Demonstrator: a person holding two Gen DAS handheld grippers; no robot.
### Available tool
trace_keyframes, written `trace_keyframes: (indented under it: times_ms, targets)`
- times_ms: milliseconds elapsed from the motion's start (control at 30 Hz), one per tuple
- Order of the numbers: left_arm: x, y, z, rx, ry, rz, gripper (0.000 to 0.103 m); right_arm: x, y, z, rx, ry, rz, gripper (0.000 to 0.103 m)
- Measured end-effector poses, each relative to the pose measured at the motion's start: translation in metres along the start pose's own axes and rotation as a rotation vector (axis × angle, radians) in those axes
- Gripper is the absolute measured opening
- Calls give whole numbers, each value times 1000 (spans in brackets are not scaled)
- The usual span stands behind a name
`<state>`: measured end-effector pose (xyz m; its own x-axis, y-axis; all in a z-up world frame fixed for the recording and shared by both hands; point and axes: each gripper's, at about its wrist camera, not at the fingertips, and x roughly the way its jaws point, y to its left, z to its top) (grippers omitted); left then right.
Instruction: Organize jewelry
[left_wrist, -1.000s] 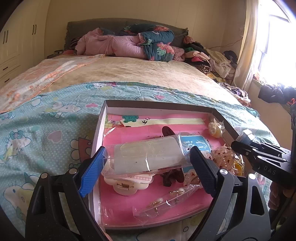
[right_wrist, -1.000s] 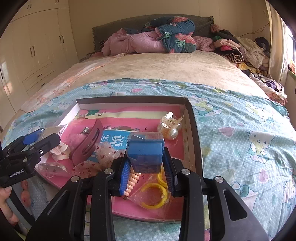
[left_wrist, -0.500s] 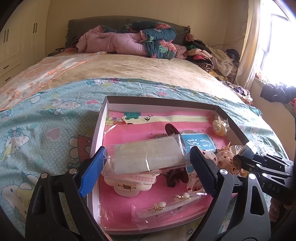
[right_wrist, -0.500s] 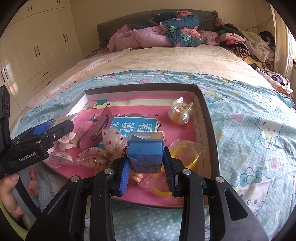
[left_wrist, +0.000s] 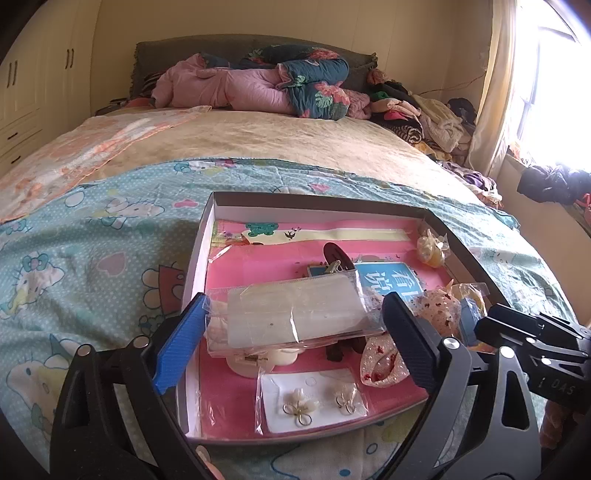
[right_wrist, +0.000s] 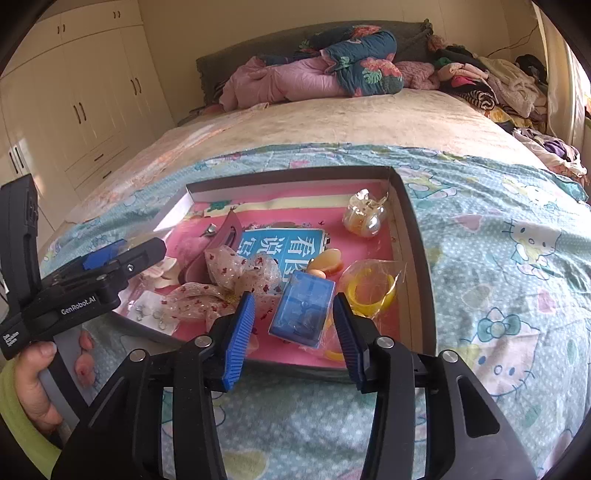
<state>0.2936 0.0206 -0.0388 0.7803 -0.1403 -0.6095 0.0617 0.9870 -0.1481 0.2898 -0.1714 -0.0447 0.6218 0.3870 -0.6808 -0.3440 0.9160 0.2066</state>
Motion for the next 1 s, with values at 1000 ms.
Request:
trace_keyframes:
  times_ms: [1000]
  targets:
    - [-86, -18, -27, 30, -58, 10, 91, -87, 14, -35, -41, -112, -10, 75]
